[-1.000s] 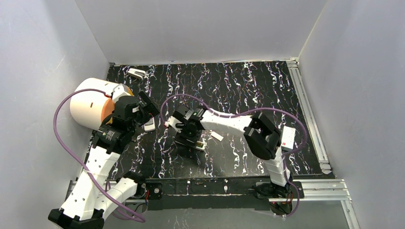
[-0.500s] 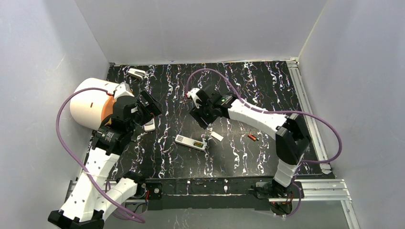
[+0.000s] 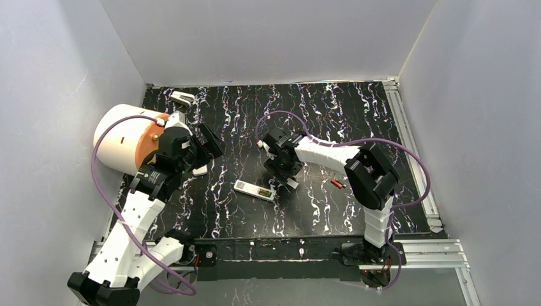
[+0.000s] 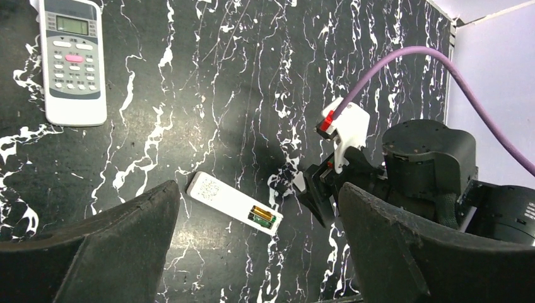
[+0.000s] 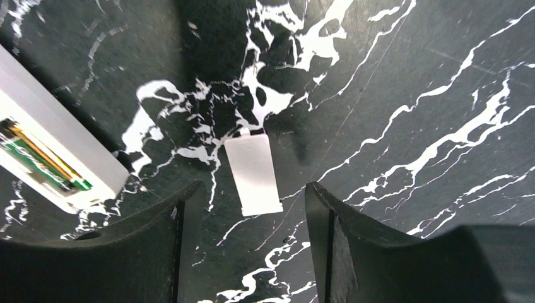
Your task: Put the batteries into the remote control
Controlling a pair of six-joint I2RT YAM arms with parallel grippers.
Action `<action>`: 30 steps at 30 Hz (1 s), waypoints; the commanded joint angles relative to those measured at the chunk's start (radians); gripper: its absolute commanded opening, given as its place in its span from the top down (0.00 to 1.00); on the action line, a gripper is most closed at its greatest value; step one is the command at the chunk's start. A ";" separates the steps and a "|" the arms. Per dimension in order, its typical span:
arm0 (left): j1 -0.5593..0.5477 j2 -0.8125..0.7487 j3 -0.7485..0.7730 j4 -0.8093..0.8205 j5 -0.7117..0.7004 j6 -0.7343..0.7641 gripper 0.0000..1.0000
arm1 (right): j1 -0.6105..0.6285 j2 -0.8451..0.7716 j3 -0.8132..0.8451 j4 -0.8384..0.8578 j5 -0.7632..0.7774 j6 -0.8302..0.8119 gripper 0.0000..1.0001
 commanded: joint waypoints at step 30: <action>0.008 0.082 -0.265 0.212 0.279 -0.081 0.20 | -0.006 0.065 -0.092 0.036 -0.003 -0.060 0.68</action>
